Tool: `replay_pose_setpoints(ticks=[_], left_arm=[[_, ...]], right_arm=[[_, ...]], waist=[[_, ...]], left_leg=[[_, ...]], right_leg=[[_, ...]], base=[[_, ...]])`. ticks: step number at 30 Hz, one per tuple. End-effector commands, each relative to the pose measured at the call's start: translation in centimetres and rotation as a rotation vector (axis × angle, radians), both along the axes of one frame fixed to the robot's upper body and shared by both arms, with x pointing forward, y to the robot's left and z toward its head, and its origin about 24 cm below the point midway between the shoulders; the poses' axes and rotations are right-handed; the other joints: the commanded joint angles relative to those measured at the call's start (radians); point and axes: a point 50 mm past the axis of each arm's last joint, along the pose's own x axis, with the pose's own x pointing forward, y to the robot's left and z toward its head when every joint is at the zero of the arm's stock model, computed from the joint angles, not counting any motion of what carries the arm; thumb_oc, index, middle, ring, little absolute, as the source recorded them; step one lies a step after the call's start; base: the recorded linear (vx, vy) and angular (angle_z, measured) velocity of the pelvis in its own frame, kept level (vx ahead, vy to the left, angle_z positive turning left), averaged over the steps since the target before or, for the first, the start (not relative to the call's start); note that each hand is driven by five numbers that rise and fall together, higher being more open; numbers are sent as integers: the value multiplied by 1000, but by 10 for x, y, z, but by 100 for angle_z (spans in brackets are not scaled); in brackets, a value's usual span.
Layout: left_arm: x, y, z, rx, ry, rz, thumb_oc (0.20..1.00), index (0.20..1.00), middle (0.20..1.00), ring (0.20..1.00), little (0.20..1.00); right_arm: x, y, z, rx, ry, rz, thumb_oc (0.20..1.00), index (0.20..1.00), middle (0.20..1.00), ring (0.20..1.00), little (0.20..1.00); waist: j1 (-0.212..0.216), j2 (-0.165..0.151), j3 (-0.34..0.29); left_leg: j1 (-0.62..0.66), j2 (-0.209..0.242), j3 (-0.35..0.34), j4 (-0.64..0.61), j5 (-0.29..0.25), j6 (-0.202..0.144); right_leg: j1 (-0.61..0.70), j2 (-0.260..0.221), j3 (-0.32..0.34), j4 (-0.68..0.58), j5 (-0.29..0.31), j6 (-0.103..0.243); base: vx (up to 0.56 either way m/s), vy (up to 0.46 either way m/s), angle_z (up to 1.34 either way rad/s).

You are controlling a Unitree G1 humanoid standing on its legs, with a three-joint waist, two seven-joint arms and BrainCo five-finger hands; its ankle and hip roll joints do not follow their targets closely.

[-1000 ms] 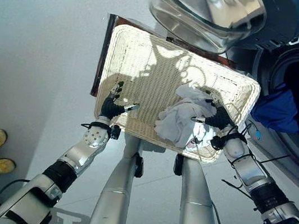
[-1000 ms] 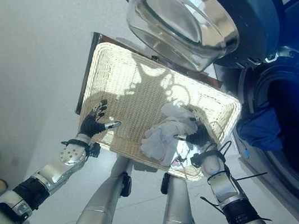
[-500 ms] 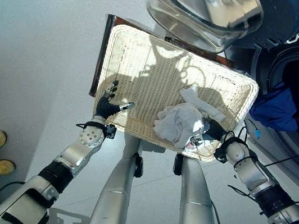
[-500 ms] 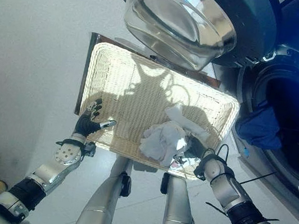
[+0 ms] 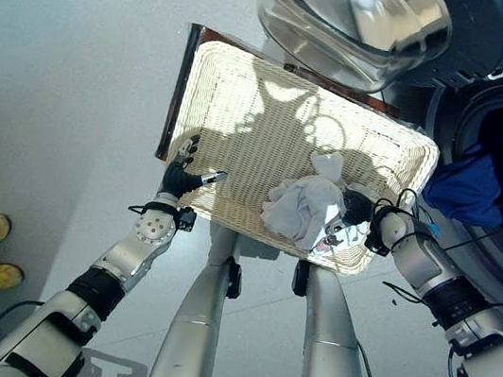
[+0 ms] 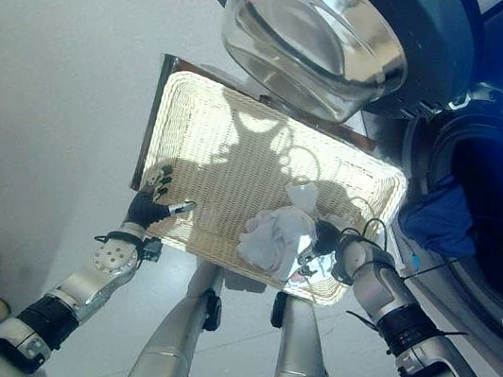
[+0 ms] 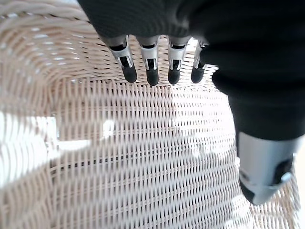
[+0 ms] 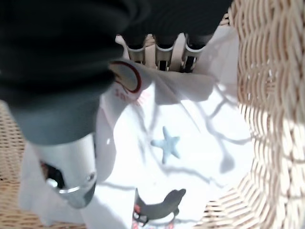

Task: Put the clothes into the washing machine.

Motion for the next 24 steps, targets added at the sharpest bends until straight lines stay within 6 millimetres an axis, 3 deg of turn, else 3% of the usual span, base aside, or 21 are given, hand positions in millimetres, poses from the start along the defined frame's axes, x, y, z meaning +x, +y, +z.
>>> replay_pose_setpoints(ticks=[1,4,5,6,7,8,9,24], left_arm=[[4,-11,14,-12,-82,-37,1000,1000,1000,1000,1000],[5,-15,13,-24,-84,-43,1000,1000,1000,1000,1000],[6,-17,13,-26,-83,-45,1000,1000,1000,1000,1000],[6,-17,13,-26,-83,-45,1000,1000,1000,1000,1000],[7,-18,13,-28,-83,-46,1000,1000,1000,1000,1000],[7,-18,13,-28,-83,-46,1000,1000,1000,1000,1000],[8,-21,14,-35,-78,-47,1000,1000,1000,1000,1000],[11,-26,12,-50,-62,-51,1000,1000,1000,1000,1000]], right_arm=[[-15,0,-53,-123,265,2,1000,1000,1000,1000,1000],[-13,2,-53,-138,300,16,1000,1000,1000,1000,1000],[-12,5,-53,-128,312,33,639,639,639,639,639],[-12,7,-53,-122,315,35,539,539,539,539,539],[-11,10,-54,-101,327,42,272,272,272,272,272],[-11,10,-54,-101,327,42,272,272,272,272,272],[-12,18,-56,-46,358,67,200,200,200,200,200],[-16,30,-65,361,515,51,200,200,200,200,200]], waist=[[25,21,13],[29,31,13],[30,36,13],[31,36,13],[31,38,13],[31,38,13],[34,40,13],[43,39,13]], left_leg=[[-38,-59,0,52,-29,-39],[-39,-59,0,51,-28,-39],[-39,-60,1,50,-26,-40],[-39,-61,0,49,-25,-39],[-40,-61,-1,50,-25,-38],[-40,-61,-1,50,-25,-38],[-43,-63,-3,53,-24,-38],[-25,-70,-5,68,-34,-32]], right_leg=[[48,-20,-30,-158,147,105],[45,-22,-28,-158,146,104],[45,-20,-25,-158,145,101],[44,-20,-24,-158,145,100],[43,-19,-24,-157,144,99],[43,-19,-24,-157,144,99],[41,-17,-22,-152,140,96],[61,-21,-39,-140,129,88]], base=[[7,45,2],[10,42,0],[13,36,0],[11,27,3],[4,9,5],[8,21,7],[7,14,6],[0,1,1]])
